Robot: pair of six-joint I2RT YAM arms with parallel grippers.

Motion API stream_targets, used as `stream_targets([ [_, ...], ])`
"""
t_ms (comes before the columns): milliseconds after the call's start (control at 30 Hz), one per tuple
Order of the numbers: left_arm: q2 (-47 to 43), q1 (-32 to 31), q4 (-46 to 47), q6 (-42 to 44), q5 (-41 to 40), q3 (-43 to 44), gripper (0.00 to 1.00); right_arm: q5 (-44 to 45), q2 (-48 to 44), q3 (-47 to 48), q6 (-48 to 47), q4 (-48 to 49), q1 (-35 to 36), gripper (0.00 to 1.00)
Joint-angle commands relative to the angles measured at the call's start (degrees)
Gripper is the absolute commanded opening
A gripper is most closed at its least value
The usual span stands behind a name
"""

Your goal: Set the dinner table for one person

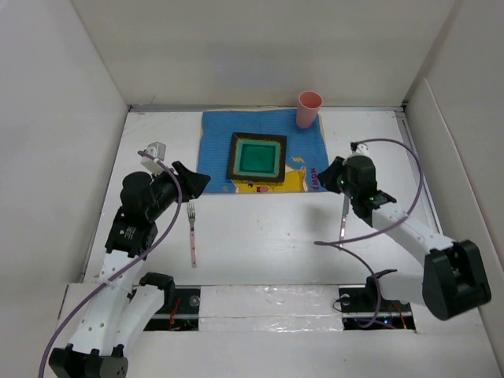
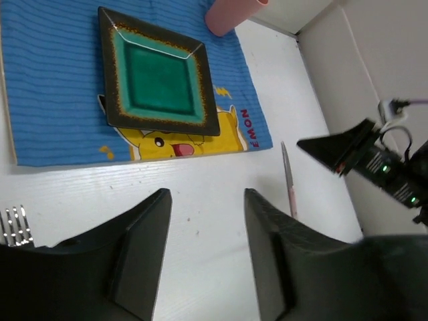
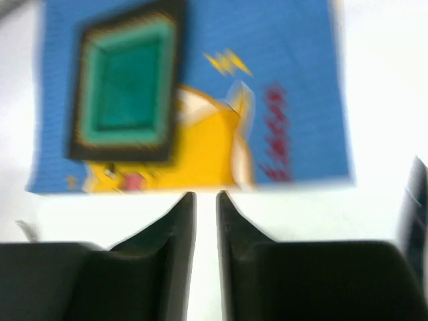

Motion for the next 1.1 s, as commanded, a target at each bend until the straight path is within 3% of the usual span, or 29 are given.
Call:
stream_targets([
  [0,-0.26,-0.25,2.89,-6.99,1.3,2.93,0.44,6.32,-6.27,-6.46,1.13,-15.45,-1.23,0.38],
  [33,-0.44,-1.03,2.8,-8.04,1.48,4.07,0.49,6.5,-7.94,-8.74,2.19,-17.03,-1.23,0.41],
  [267,-3.95,-6.39,-0.18,-14.55,-2.12,14.09,0.62,8.44,-19.03,-11.66,5.19,-31.62,-7.03,0.57],
  [300,-4.48,-7.01,-1.23,-15.34,-2.39,15.49,0.65,6.95,-19.29,-12.1,4.5,-31.03,-8.17,0.62],
  [467,-5.97,-11.58,-3.96,-15.17,-5.54,20.78,0.72,0.96,-11.14,-11.24,3.7,-32.5,-9.84,0.63],
  [667,-5.63,-12.82,-6.07,-15.0,-9.16,23.06,0.81,-0.62,2.12,-3.76,-1.73,-34.88,-11.51,0.58],
  [800,-5.27,-13.34,-5.99,-14.65,-10.3,24.38,0.83,-3.17,9.42,0.72,-4.91,-37.87,-12.13,0.49],
  [967,-4.84,-13.34,-6.86,-13.5,-11.44,25.44,0.86,-3.52,12.96,2.57,-6.4,-41.82,-12.66,0.37],
  [1067,-4.48,-13.34,-5.82,-13.68,-10.04,24.47,0.86,-2.73,12.17,3.36,-6.24,-44.1,-12.04,0.35],
])
